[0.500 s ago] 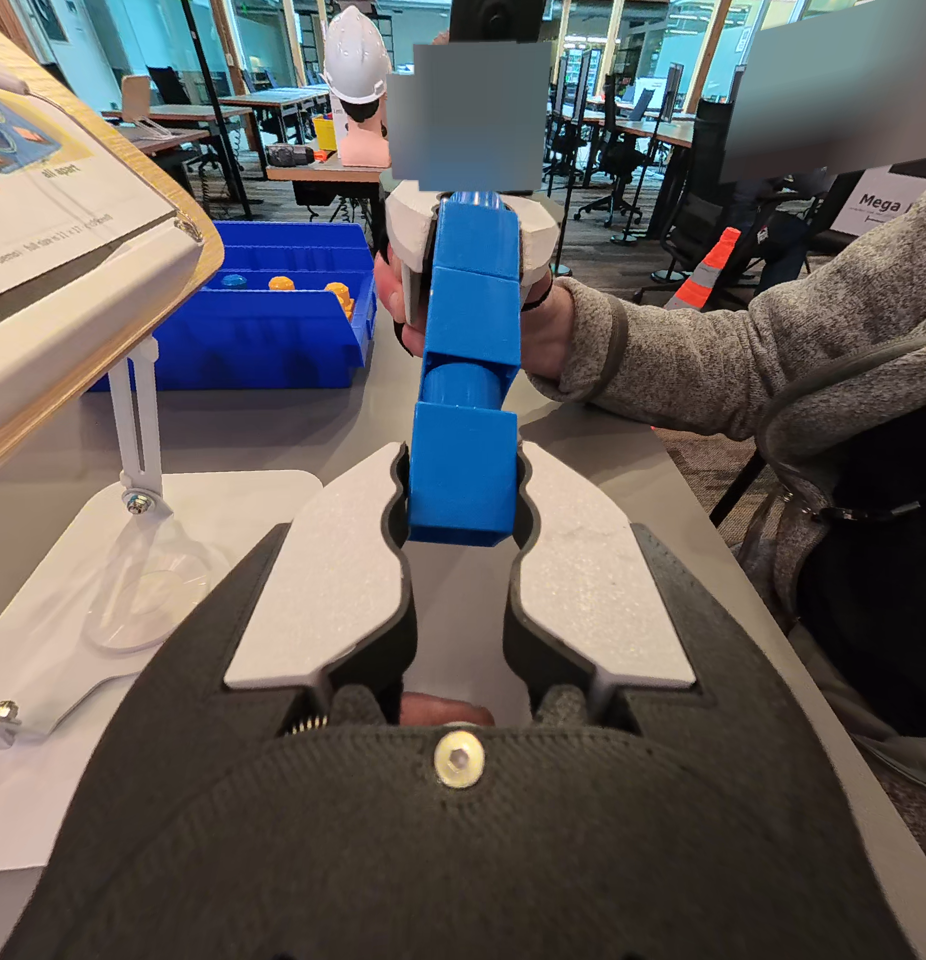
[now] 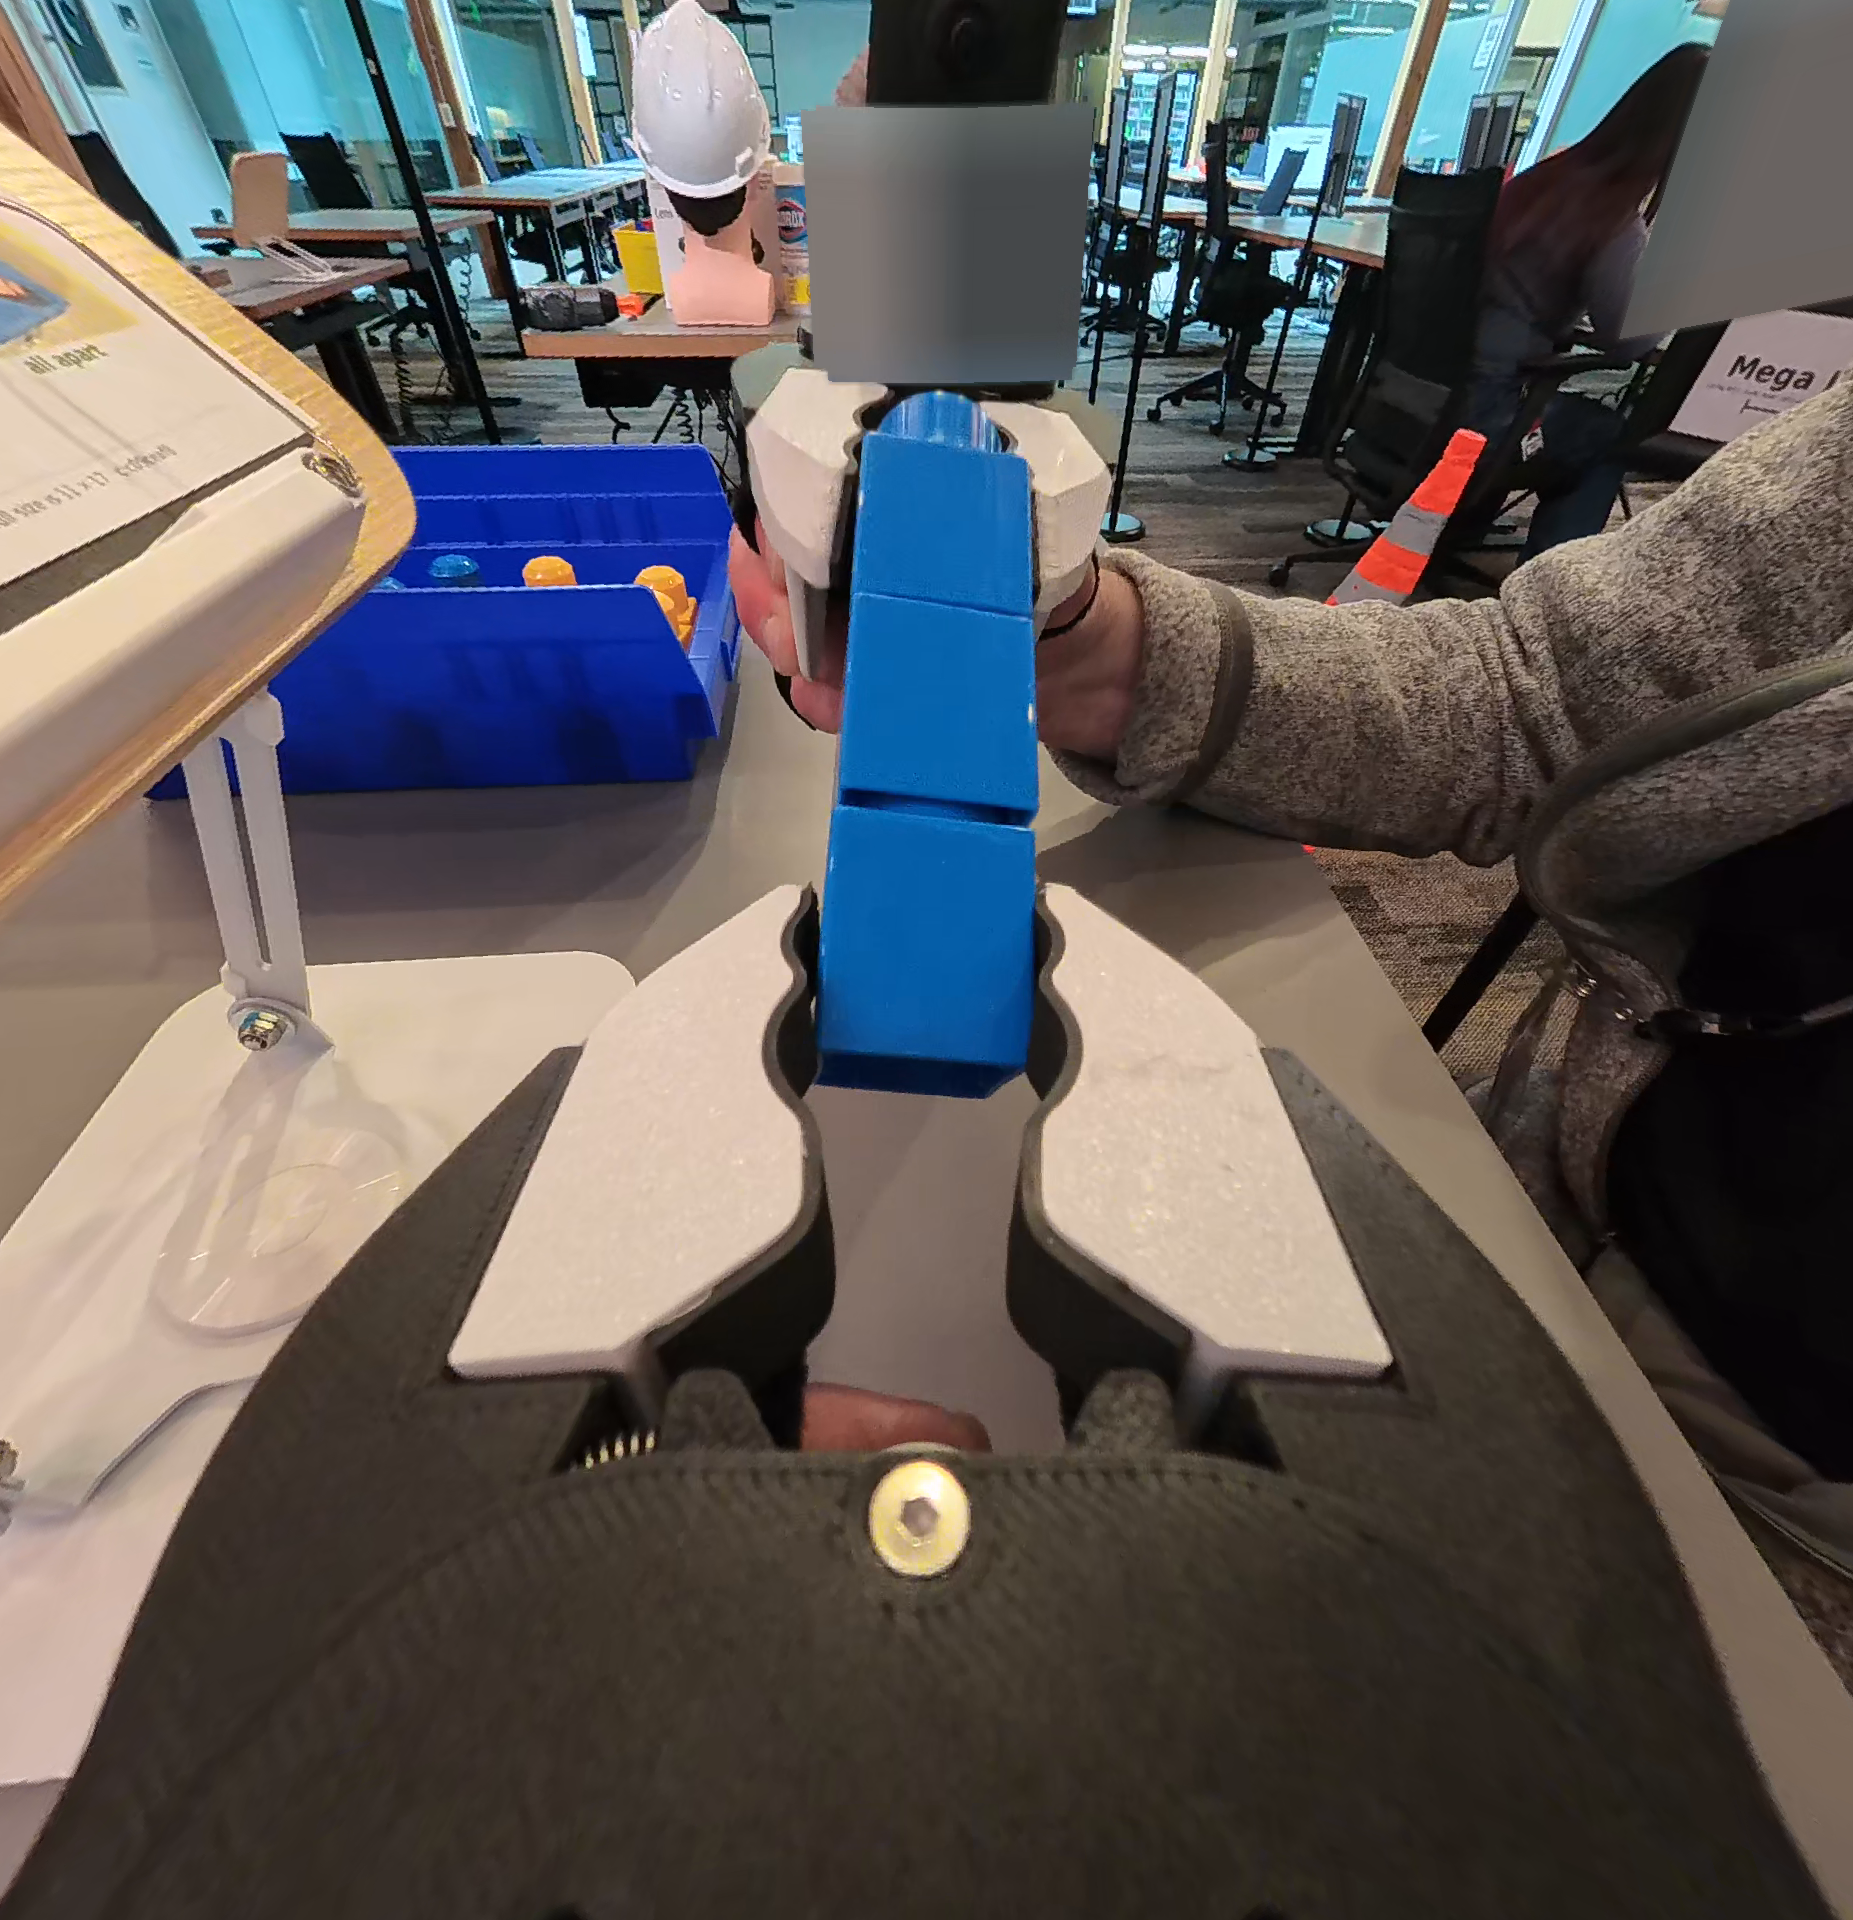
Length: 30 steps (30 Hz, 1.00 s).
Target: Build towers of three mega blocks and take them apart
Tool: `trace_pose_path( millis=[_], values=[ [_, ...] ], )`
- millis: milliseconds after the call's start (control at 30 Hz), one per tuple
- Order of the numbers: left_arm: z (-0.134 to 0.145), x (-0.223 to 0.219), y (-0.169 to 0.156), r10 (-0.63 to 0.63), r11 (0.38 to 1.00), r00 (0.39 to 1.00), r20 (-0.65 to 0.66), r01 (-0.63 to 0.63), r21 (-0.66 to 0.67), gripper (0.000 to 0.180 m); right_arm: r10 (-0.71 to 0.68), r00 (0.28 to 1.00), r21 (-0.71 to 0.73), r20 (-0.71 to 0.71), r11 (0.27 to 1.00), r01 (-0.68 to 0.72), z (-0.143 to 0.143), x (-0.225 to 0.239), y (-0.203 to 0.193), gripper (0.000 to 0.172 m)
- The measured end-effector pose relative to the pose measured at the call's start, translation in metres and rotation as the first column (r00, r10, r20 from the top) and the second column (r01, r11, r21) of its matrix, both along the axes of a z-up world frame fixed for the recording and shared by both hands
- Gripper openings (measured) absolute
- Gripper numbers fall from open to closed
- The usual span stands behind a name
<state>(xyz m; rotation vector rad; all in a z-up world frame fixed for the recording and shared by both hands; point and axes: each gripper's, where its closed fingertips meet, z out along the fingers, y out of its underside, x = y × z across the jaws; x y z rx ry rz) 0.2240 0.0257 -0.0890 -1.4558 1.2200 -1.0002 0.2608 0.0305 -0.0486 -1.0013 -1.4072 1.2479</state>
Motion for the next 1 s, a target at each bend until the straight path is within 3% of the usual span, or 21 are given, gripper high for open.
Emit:
trace_pose_path(
  millis=[267,567,733,900,1000],
  values=[
    [0.017,-0.003,0.0,0.006,1.0,0.995,0.098,-0.007,0.01,0.036,-0.003,1.0,-0.013,-0.003,1.0,0.003,-0.003,-0.003,0.001,0.037],
    [0.023,-0.005,0.0,0.016,0.999,0.994,0.112,-0.021,0.044,0.037,-0.006,1.0,-0.003,-0.002,1.0,0.006,-0.003,-0.004,0.001,0.037],
    [0.022,0.002,0.003,0.035,0.996,0.994,0.108,-0.043,0.075,0.064,0.034,0.999,-0.012,-0.005,0.999,-0.034,-0.004,-0.009,-0.006,0.036],
    [0.017,0.009,-0.007,-0.023,0.998,0.996,0.085,0.017,0.066,0.036,0.035,0.999,-0.024,-0.02,0.999,-0.036,-0.003,-0.009,-0.006,0.037],
    [0.014,0.011,-0.007,-0.026,0.998,0.998,0.063,0.022,0.066,0.035,0.039,0.999,-0.019,-0.018,0.999,-0.039,-0.003,-0.008,-0.006,0.036]
  ],
)
